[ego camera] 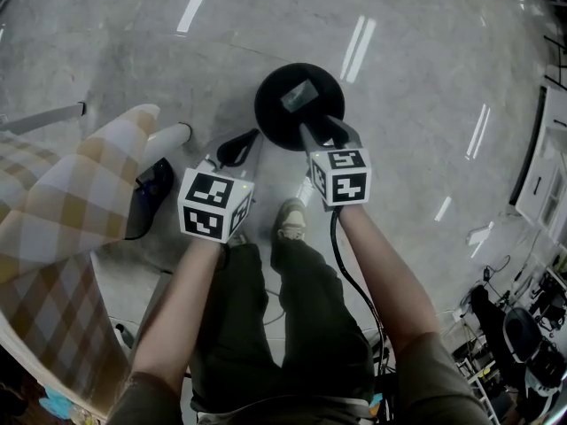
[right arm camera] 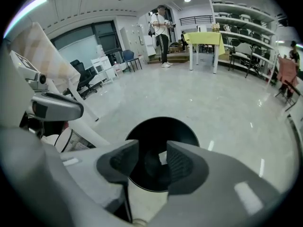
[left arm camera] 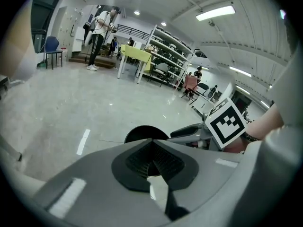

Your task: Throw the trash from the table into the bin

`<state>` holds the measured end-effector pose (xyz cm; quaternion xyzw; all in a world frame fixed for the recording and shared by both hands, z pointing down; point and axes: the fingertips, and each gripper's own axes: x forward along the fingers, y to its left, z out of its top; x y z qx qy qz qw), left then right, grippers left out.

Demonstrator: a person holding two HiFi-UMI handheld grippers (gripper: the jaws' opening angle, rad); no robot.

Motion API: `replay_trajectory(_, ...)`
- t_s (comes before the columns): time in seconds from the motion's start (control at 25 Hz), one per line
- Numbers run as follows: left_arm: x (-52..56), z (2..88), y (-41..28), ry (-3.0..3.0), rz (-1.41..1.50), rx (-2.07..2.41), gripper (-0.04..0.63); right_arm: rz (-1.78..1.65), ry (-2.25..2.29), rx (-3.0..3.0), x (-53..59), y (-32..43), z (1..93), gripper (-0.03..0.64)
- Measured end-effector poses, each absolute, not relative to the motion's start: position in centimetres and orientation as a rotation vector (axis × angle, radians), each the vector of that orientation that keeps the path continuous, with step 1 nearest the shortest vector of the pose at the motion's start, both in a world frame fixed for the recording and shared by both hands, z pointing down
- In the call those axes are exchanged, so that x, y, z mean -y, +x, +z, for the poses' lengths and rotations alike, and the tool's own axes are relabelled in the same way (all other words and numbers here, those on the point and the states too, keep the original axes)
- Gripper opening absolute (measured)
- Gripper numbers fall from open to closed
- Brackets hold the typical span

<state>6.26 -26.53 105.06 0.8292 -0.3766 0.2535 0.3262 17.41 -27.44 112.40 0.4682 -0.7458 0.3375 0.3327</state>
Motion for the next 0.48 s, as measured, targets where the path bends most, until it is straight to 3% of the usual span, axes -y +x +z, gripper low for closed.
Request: replay_trajectory(0.48,28.3,93.4,6.3,2.247,0.603,1.030,0.008,0.749,1.307,2.006,29.7,18.8,99.5,0.156)
